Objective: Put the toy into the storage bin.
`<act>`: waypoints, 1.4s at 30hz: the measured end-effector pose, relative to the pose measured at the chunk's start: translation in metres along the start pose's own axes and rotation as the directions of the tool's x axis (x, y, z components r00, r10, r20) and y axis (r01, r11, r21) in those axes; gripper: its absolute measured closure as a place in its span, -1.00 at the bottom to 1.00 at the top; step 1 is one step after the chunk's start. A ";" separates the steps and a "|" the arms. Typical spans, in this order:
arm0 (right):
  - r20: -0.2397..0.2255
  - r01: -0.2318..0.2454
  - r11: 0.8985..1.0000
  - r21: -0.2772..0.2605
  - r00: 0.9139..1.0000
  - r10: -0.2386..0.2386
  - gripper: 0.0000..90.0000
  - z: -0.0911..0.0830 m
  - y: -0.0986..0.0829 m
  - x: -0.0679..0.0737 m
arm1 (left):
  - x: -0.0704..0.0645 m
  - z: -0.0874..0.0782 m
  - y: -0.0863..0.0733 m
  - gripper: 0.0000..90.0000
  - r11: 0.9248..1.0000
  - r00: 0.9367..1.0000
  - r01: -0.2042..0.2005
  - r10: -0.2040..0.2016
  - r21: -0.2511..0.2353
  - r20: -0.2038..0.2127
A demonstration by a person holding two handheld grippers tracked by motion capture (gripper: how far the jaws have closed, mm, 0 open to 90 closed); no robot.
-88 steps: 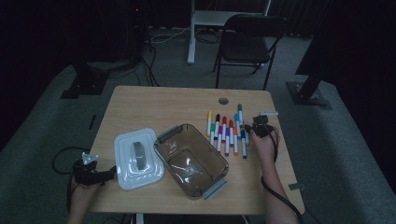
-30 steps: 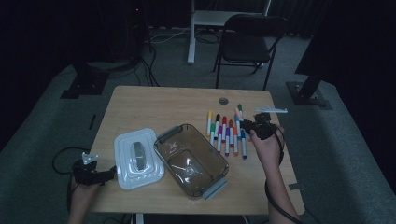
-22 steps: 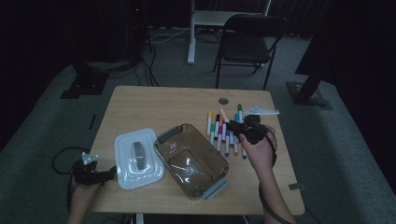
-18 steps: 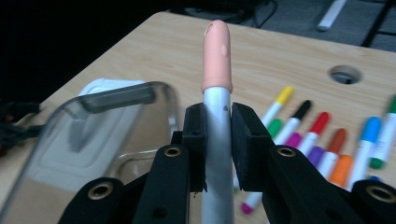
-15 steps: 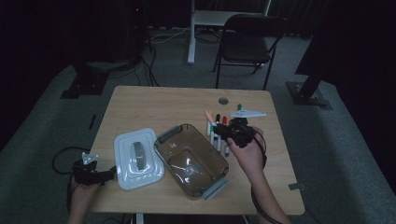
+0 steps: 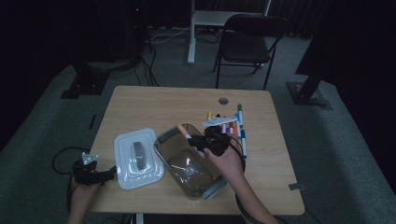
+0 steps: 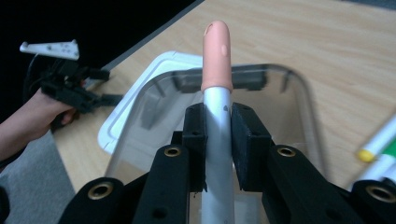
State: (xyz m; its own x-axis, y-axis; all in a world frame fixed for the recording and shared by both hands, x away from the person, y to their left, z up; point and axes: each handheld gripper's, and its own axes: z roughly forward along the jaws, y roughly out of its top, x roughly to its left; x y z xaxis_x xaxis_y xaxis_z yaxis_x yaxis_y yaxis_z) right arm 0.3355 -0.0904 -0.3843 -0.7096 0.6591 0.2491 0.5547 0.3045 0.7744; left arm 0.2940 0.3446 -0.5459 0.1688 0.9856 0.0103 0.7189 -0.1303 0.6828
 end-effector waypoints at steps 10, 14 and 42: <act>-0.046 0.026 0.994 0.107 0.999 -0.021 0.71 0.036 -0.007 0.020 | 0.000 0.000 0.000 -0.99 1.000 1.000 0.000 0.000 -0.002 0.000; -0.049 0.030 0.988 0.152 0.999 -0.023 0.71 0.046 -0.010 0.024 | 0.000 0.000 0.000 -0.99 1.000 1.000 0.001 -0.001 0.000 0.000; -0.069 0.069 0.879 0.472 0.997 -0.042 0.71 0.101 -0.020 0.027 | 0.000 0.000 0.000 -0.99 1.000 1.000 0.000 0.000 -0.003 -0.001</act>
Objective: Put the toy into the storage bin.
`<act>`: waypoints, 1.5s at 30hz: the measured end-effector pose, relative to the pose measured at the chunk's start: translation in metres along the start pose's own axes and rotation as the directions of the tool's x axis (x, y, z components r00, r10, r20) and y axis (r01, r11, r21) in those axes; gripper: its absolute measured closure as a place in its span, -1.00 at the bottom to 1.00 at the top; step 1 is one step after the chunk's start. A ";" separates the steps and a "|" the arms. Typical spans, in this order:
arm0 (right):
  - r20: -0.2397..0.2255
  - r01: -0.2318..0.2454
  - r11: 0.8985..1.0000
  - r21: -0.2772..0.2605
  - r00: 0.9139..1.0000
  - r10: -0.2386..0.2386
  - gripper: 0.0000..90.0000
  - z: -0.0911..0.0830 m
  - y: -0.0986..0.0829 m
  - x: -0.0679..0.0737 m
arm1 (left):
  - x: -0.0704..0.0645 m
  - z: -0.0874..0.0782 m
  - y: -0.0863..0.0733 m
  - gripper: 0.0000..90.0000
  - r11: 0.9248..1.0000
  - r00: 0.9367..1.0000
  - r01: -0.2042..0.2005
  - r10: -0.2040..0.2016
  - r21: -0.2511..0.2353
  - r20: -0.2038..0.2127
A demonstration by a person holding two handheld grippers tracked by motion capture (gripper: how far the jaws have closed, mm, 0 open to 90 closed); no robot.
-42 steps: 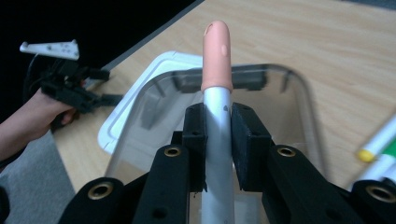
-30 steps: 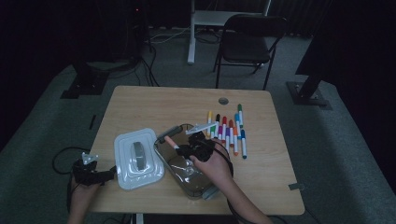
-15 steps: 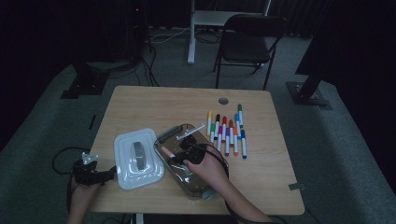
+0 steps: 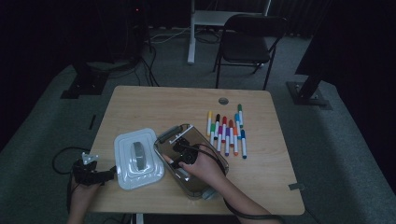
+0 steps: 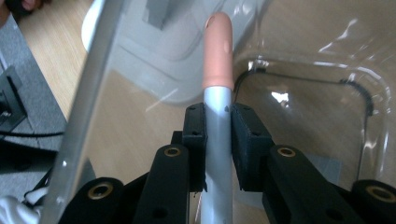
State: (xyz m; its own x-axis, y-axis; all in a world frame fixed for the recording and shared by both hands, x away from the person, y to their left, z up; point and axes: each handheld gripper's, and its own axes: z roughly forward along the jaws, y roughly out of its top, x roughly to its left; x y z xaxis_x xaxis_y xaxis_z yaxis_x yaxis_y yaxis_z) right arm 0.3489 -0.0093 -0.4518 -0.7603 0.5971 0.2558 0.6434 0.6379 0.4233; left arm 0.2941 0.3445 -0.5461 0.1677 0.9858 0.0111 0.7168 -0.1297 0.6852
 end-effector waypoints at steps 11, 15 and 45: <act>-0.009 0.025 0.990 0.137 1.000 -0.024 0.71 0.018 0.000 -0.001 | 0.000 0.000 0.000 -0.99 1.000 1.000 0.000 0.000 0.001 0.001; -0.008 0.034 0.984 0.176 0.999 -0.034 0.70 0.023 0.001 -0.002 | 0.000 0.000 0.000 -0.99 1.000 1.000 0.001 -0.001 0.001 0.001; -0.003 0.055 0.997 0.056 0.998 -0.055 0.48 -0.005 0.005 -0.003 | 0.000 0.000 0.000 -0.99 1.000 1.000 0.000 0.000 -0.001 0.000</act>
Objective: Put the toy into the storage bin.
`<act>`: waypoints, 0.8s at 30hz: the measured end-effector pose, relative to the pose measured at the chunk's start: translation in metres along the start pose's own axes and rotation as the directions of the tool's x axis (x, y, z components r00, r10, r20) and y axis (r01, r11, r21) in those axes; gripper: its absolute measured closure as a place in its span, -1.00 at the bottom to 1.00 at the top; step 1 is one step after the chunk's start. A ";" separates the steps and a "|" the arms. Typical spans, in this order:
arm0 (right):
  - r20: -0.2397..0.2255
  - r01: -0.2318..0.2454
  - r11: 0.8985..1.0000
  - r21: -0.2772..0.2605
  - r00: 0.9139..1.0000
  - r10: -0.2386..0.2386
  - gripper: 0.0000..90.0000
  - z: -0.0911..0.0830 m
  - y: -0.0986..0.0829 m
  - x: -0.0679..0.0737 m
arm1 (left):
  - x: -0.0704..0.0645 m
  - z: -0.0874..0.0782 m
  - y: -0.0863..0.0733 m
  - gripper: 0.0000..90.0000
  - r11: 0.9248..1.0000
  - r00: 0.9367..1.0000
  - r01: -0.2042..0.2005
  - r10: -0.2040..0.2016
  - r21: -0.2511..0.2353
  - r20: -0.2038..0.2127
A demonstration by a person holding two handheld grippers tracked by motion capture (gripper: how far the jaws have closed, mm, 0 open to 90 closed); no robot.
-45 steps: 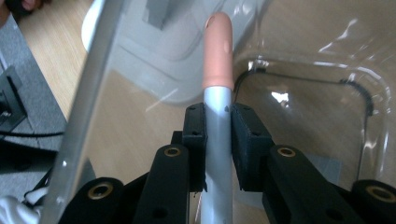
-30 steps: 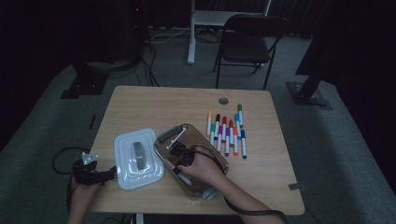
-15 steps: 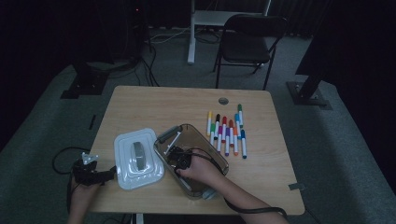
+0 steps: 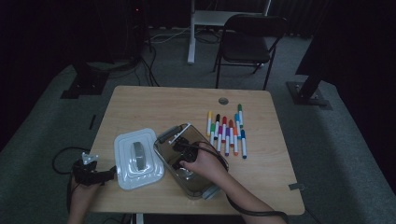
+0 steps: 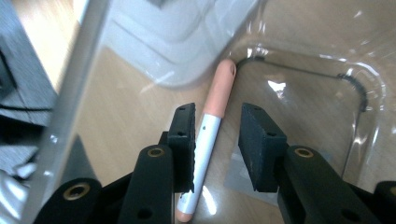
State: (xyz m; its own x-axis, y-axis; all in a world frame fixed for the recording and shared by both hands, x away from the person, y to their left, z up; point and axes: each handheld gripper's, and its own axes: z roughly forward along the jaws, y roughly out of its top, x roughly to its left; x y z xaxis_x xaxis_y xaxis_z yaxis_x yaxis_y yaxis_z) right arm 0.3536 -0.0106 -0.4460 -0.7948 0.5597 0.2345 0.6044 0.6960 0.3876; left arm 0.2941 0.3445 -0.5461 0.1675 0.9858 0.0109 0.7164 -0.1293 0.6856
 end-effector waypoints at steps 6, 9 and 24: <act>-0.017 -0.015 0.997 -0.080 1.000 0.013 0.47 -0.023 -0.006 -0.006 | 0.000 0.000 0.000 -0.99 1.000 1.000 0.000 0.000 0.001 0.000; 0.015 -0.009 0.992 -0.123 1.000 0.011 0.47 -0.034 -0.011 -0.008 | 0.000 0.000 0.000 -0.99 1.000 1.000 0.001 -0.001 0.000 0.000; 0.039 -0.042 0.950 -0.309 0.998 0.057 0.32 -0.082 -0.039 -0.034 | 0.000 0.000 0.000 -0.99 1.000 1.000 0.000 0.000 0.002 0.000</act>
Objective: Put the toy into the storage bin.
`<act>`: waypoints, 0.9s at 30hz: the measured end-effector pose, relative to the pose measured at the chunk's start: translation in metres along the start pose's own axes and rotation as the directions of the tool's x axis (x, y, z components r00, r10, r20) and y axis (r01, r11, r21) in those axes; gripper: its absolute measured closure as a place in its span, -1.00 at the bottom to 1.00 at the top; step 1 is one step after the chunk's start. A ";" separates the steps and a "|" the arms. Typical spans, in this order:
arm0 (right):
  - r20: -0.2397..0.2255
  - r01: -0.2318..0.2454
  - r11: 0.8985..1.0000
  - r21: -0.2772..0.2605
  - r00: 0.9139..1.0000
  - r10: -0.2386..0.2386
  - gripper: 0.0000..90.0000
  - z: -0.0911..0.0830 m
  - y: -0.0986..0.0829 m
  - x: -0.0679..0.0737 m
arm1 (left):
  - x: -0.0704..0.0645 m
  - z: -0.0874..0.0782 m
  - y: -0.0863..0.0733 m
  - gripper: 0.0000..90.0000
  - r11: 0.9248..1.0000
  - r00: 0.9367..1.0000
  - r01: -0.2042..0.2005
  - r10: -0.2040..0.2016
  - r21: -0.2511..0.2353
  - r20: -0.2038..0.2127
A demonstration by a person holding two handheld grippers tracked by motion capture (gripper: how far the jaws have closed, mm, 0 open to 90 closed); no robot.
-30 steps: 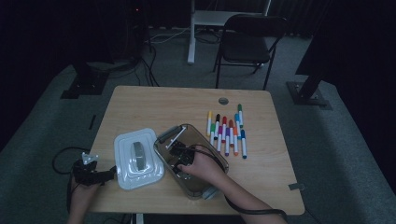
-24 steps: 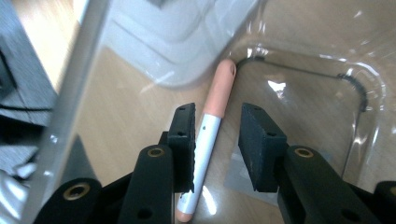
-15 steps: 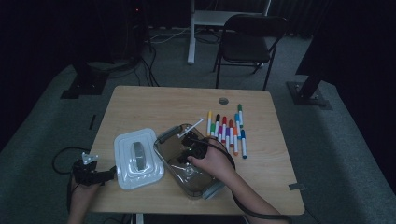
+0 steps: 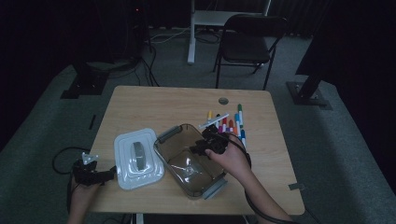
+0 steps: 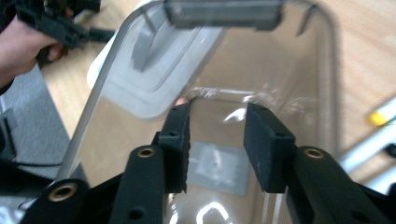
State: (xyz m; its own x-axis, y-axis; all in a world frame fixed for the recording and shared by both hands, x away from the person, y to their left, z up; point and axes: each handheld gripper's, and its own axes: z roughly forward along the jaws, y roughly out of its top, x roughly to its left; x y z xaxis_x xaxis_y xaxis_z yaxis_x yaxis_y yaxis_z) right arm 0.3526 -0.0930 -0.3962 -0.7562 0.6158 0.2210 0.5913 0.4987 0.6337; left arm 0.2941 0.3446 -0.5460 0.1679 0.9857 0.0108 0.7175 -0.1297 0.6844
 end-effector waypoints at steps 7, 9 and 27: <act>0.057 -0.038 0.993 -0.116 0.997 0.045 0.25 -0.023 -0.009 -0.027 | 0.000 0.000 0.000 -0.99 1.000 1.000 0.000 0.000 -0.001 0.000; 0.093 -0.042 0.991 -0.129 0.994 0.054 0.26 -0.029 -0.013 -0.039 | 0.000 0.000 0.000 -0.99 1.000 1.000 0.000 0.000 -0.001 0.000; 0.315 -0.236 0.951 -0.202 0.903 0.291 0.26 -0.037 -0.061 -0.129 | 0.000 0.000 0.000 -0.99 1.000 1.000 0.000 0.000 0.000 0.000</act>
State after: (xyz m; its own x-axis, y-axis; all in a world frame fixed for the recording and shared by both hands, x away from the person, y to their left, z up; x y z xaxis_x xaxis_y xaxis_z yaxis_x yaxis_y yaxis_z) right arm 0.4036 -0.2259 -0.4360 -0.4231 0.8935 0.1505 0.6840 0.2060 0.6998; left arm 0.2940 0.3446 -0.5461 0.1682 0.9857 0.0105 0.7177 -0.1297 0.6842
